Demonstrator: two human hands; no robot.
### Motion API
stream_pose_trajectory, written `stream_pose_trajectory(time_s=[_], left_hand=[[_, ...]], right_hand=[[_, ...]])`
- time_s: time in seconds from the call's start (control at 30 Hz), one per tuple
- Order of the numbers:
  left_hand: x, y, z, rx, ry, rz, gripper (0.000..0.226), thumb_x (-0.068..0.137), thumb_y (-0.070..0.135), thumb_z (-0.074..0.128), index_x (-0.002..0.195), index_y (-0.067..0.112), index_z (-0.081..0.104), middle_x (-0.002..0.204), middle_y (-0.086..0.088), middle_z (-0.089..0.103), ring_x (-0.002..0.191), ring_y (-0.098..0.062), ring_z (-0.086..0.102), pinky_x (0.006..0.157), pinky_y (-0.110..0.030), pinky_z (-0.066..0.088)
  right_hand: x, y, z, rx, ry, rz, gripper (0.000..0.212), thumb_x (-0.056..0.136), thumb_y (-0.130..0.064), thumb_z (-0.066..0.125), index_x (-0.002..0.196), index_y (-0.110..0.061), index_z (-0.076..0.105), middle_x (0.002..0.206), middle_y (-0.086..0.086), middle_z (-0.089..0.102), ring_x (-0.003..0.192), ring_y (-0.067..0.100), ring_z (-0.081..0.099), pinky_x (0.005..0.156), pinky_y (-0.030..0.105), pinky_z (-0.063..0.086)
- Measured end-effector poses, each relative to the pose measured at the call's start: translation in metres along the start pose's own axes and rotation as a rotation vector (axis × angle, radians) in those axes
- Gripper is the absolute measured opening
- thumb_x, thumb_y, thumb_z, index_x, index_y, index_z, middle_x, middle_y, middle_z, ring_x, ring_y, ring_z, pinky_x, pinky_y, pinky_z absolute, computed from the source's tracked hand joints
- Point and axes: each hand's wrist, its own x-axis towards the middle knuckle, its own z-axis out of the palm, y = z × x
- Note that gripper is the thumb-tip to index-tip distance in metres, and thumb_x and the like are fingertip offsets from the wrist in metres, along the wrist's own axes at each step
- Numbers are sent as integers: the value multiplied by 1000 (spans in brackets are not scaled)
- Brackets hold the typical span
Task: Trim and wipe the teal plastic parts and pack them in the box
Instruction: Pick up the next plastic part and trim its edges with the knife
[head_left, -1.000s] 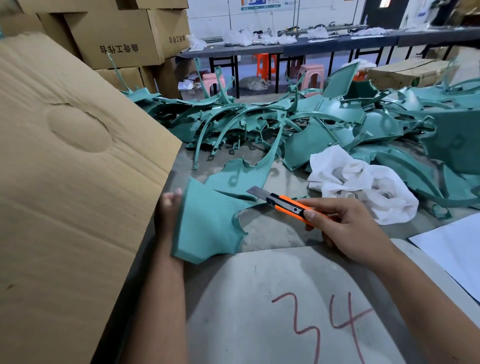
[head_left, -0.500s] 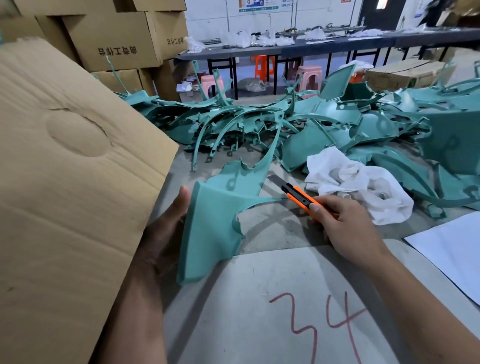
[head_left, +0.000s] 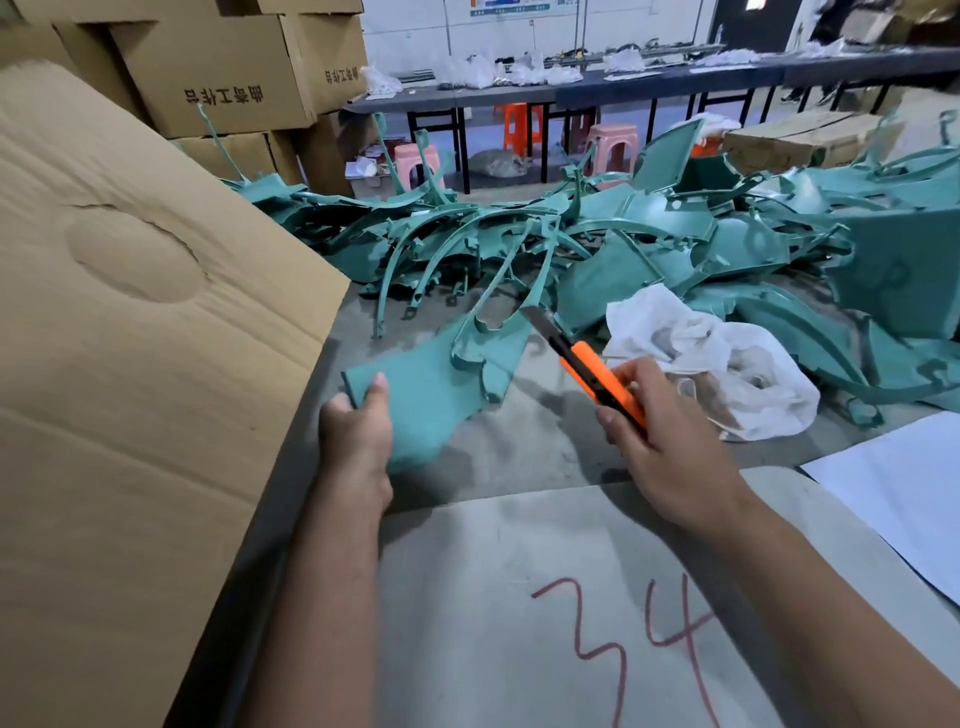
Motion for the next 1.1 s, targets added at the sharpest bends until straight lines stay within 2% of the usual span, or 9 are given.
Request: stream_pose_trajectory(time_s=[0.1,0.3,0.47,0.63,0.7,0.8,0.93,1.03,1.1], left_hand=[[-3,2,9,-40,112,-30,28,101,38,59,114,13,62,112,-12,70,102,-33,69,95,-52,57],[-11,6,14,-41,83,-77,25,102,39,57,92,16,58,109,-13,70,101,-33,68,95,-52,56],[-12,10,10,-21,-92,-71,21,104,33,56,106,13,64,105,-12,74,84,-27,69,65,-32,53],[-17,8,12,-63,-58,-108,20,104,26,57,109,7,63,109,-17,72,92,-33,70,76,-42,58],[-21,7,19,-120,-14,-143,21,103,25,57,113,7,63,101,-13,72,81,-28,68,59,-30,57],[-29,6,30,-248,-11,-277,15,104,24,54,110,11,60,84,-8,64,62,-22,57,38,-16,41],[-32,7,39,-336,-61,-392,12,106,21,49,109,11,55,73,-8,47,48,-18,39,34,-9,27],[-35,11,38,-415,-161,-449,25,109,19,42,87,11,50,55,-4,43,27,-10,32,31,-9,19],[-38,13,35,-483,-299,-512,37,110,21,36,75,12,45,43,1,38,25,-6,27,26,-14,16]], right_hand=[[-2,-11,2,-64,-2,-101,8,103,-36,55,101,-29,53,65,-14,51,63,14,46,60,41,32],[-6,-27,6,-67,-101,-188,17,104,-41,51,99,-26,57,63,-13,49,61,11,49,57,39,36],[-7,-27,4,-175,-79,-186,20,104,-44,48,96,-28,54,63,-8,51,63,20,52,57,41,43],[-6,-24,7,-268,30,-135,19,104,-40,50,93,-25,50,60,-9,48,57,23,49,50,35,34],[-6,-26,10,-236,37,-130,20,104,-39,50,93,-23,50,59,-8,47,55,24,49,49,38,36],[-6,-28,12,-185,64,-135,21,104,-38,50,93,-21,51,57,-7,46,53,23,49,50,42,41],[-7,-31,6,-145,68,-187,23,105,-42,46,94,-22,53,59,-8,48,54,17,49,50,39,39],[-9,-35,6,-110,-74,-241,19,102,-43,47,97,-26,54,62,-8,50,57,15,50,55,42,42],[-8,-36,7,-36,-139,-245,19,102,-42,48,99,-26,57,62,-7,50,58,15,50,56,44,43]])
